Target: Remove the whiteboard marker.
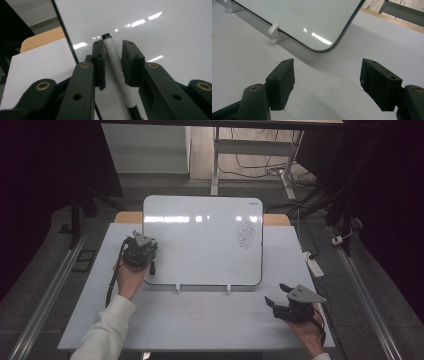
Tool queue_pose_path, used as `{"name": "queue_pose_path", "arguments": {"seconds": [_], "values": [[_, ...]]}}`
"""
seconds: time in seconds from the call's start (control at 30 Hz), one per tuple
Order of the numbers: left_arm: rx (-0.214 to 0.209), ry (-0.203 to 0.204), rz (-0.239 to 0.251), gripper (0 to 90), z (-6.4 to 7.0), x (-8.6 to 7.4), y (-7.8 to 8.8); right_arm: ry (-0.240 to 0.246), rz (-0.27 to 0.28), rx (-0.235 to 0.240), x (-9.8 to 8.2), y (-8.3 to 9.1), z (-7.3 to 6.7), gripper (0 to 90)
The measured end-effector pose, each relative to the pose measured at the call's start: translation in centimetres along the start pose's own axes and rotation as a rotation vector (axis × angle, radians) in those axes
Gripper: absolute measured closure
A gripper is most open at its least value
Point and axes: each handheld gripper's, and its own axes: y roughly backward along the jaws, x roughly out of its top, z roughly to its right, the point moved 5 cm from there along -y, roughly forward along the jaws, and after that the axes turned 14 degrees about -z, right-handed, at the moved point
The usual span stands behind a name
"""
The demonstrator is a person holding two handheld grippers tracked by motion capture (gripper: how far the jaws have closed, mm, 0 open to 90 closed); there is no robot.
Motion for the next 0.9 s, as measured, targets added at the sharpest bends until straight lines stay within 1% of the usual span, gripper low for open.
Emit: {"name": "queue_pose_path", "arguments": {"seconds": [0.07, 0.1, 0.13, 0.17, 0.2, 0.23, 0.4, 0.5, 0.6, 0.7, 0.77, 0.87, 0.9], "values": [[-0.003, -0.008, 0.007, 76.0, 0.4, 0.0, -0.1, -0.001, -0.001, -0.002, 0.0, 0.0, 0.0, 27.7], [-0.011, -0.014, 0.008, 77.3, 0.7, 0.1, -0.1, 0.001, 0.001, -0.003, 0.0, 0.0, 0.0, 27.8], [-0.009, -0.026, 0.005, 80.8, 0.9, 0.1, -0.1, 0.001, 0.001, -0.004, 0.0, 0.0, 0.0, 27.9], [0.004, -0.038, 0.007, 81.1, 1.1, 0.0, -0.2, 0.001, 0.002, -0.005, 0.0, 0.1, 0.0, 27.9], [0.006, -0.045, 0.009, 81.3, 1.2, 0.0, -0.2, 0.001, 0.003, -0.007, 0.0, 0.1, 0.0, 28.0], [0.010, -0.048, 0.009, 81.3, 1.3, 0.0, -0.2, -0.003, 0.003, -0.008, 0.0, 0.1, 0.0, 28.0], [-0.008, -0.042, 0.019, 81.4, 1.0, -0.1, -0.1, -0.004, 0.007, -0.012, 0.0, 0.2, 0.1, 28.4], [-0.019, -0.046, 0.033, 81.5, 0.9, -0.1, 0.3, -0.002, 0.007, -0.014, 0.0, 0.2, 0.1, 28.6], [-0.043, -0.050, 0.055, 81.6, 0.8, -0.2, 1.2, -0.005, 0.009, -0.014, 0.0, 0.2, 0.2, 28.8], [-0.057, -0.069, 0.089, 81.6, 0.8, -0.3, 2.4, -0.009, 0.010, -0.007, -0.1, 0.2, 0.1, 28.9], [-0.091, -0.070, 0.115, 81.6, 0.8, -0.3, 3.2, -0.006, 0.019, -0.004, 0.0, 0.2, 0.1, 29.0], [-0.137, -0.079, 0.141, 81.6, 1.1, -0.4, 4.3, -0.007, 0.035, -0.005, 0.0, 0.2, -0.1, 29.2], [-0.156, -0.083, 0.149, 81.6, 1.2, -0.4, 4.7, -0.004, 0.033, -0.002, 0.1, 0.1, -0.2, 29.4]]}}
